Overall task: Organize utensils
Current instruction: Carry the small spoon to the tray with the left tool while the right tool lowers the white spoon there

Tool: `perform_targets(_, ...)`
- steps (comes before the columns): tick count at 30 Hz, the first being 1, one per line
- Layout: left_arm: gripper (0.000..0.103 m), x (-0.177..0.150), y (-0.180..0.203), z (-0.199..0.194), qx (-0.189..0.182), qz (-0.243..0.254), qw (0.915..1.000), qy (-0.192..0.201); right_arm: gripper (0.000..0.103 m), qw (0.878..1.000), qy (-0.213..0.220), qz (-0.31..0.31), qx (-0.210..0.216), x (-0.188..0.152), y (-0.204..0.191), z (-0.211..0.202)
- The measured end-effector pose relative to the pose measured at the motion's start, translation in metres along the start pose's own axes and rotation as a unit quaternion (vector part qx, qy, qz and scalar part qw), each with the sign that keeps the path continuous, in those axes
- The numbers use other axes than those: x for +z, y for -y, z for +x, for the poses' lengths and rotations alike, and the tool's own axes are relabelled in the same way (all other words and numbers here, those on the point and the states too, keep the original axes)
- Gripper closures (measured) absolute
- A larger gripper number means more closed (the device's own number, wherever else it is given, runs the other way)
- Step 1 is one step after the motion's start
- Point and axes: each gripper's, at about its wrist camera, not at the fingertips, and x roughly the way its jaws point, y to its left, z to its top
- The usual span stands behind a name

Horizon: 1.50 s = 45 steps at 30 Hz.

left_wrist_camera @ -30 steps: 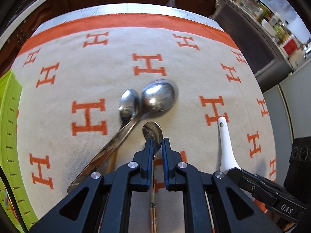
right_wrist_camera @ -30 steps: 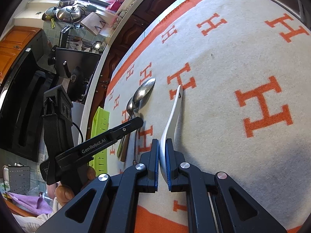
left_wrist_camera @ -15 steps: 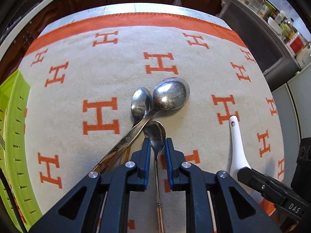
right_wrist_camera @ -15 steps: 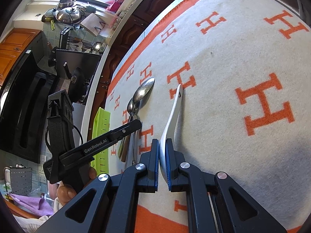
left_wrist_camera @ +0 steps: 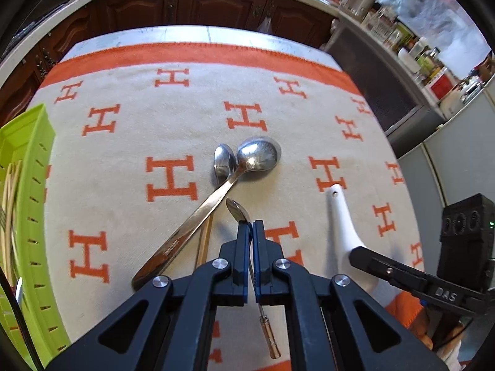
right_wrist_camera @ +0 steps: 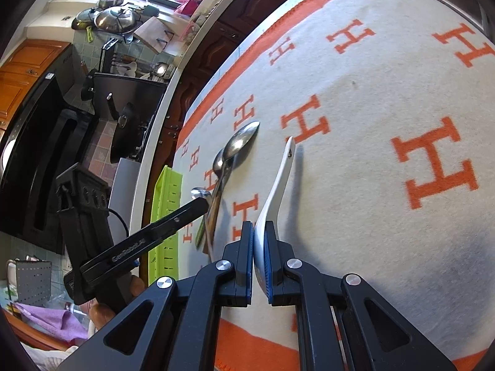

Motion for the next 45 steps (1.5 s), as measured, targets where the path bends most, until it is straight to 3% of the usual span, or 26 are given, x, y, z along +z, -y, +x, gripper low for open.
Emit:
perform_targets(7,0.103,-0.009,-0.011,-0.052,-0.005,0.0,0.9992,0.041,0.097,0.999,-0.005,-0.032,0.011,-0.005,-0.029,-0.005)
perform_targets(14,0.103,-0.023,-0.04,-0.111,0.037,-0.017,0.9971,0.065,0.097,0.996,-0.021,-0.084,0.026,-0.018,-0.083,-0.007)
perform_targets(21,0.103,-0.037,-0.093,-0.162,0.087,-0.048,0.9911,0.089,0.097,0.987,-0.048,-0.144,0.047,-0.036,-0.162,0.006)
perform_targets(27,0.103,-0.041,-0.138,-0.188,0.095,-0.062,0.9876,0.108,0.097,0.977,-0.074,-0.192,0.053,-0.051,-0.239,0.04)
perform_targets(36,0.103,-0.032,-0.205,-0.172,0.077,-0.083,0.9888,0.097,0.097,0.975,-0.108,-0.194,0.024,-0.057,-0.305,0.121)
perform_targets(45,0.103,-0.036,-0.235,-0.136,0.074,-0.066,0.9935,0.056,0.097,0.971,-0.153,-0.181,-0.022,-0.054,-0.324,0.208)
